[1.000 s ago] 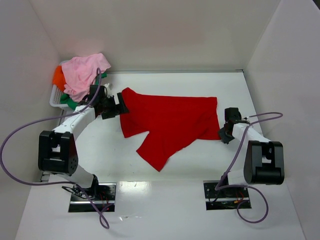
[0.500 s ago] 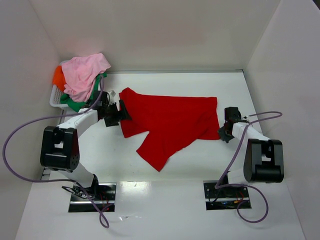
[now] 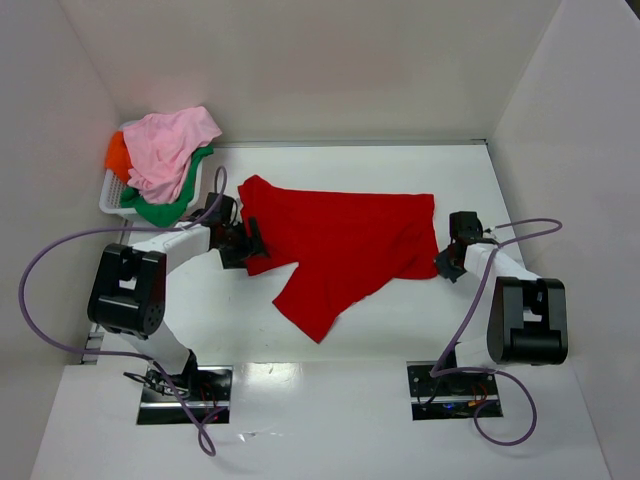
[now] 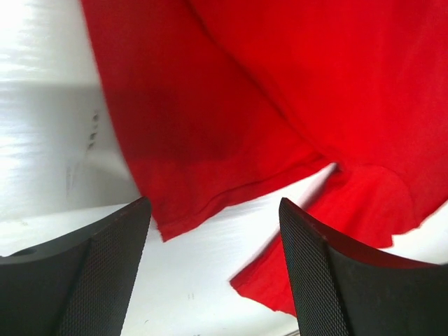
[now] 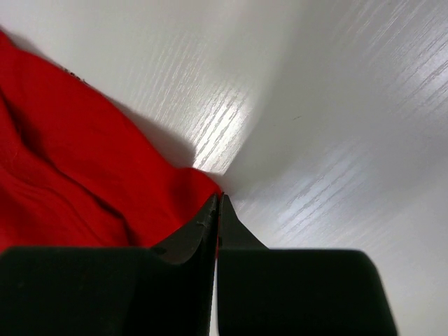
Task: Fold and stack the t-shirts
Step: Flatten out the tshirt
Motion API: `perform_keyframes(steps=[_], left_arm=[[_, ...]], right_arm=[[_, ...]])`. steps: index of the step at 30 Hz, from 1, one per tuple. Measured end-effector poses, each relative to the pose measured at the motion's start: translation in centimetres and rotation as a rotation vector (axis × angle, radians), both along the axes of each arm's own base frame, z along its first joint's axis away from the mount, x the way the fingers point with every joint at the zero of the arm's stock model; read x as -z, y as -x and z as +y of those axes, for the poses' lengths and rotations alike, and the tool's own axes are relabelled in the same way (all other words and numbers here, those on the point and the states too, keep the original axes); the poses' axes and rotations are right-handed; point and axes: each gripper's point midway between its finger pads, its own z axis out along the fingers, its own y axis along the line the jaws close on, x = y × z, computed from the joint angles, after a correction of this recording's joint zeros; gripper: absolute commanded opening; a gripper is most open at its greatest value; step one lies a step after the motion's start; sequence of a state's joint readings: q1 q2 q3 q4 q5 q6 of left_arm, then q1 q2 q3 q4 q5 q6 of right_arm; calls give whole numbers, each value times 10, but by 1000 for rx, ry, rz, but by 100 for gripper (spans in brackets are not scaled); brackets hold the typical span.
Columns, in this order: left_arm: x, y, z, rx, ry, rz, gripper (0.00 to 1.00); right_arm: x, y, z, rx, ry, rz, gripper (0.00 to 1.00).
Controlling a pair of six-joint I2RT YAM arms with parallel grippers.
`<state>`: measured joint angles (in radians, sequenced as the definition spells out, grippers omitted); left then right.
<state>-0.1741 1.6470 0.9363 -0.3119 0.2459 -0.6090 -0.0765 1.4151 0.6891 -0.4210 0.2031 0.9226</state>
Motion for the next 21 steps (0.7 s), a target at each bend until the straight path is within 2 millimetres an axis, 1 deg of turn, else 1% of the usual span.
perform_keyframes(steps=[2, 6, 9, 12, 13, 16, 21], left_arm=[[2, 2, 3, -9, -22, 7, 81], [6, 4, 11, -29, -64, 22, 77], [7, 5, 13, -33, -74, 26, 77], [7, 5, 13, -34, -77, 27, 71], [7, 5, 14, -34, -77, 27, 66], [7, 5, 13, -33, -77, 26, 61], [10, 9, 10, -22, -79, 32, 61]], right_arm=[[0, -1, 0, -1, -1, -3, 0], [-1, -2, 0, -2, -2, -8, 0], [0, -2, 1, -4, -3, -5, 0], [3, -1, 1, -6, -3, 6, 0], [3, -1, 1, -7, -3, 6, 0], [3, -1, 1, -7, -3, 7, 0], [3, -1, 1, -9, -2, 7, 0]])
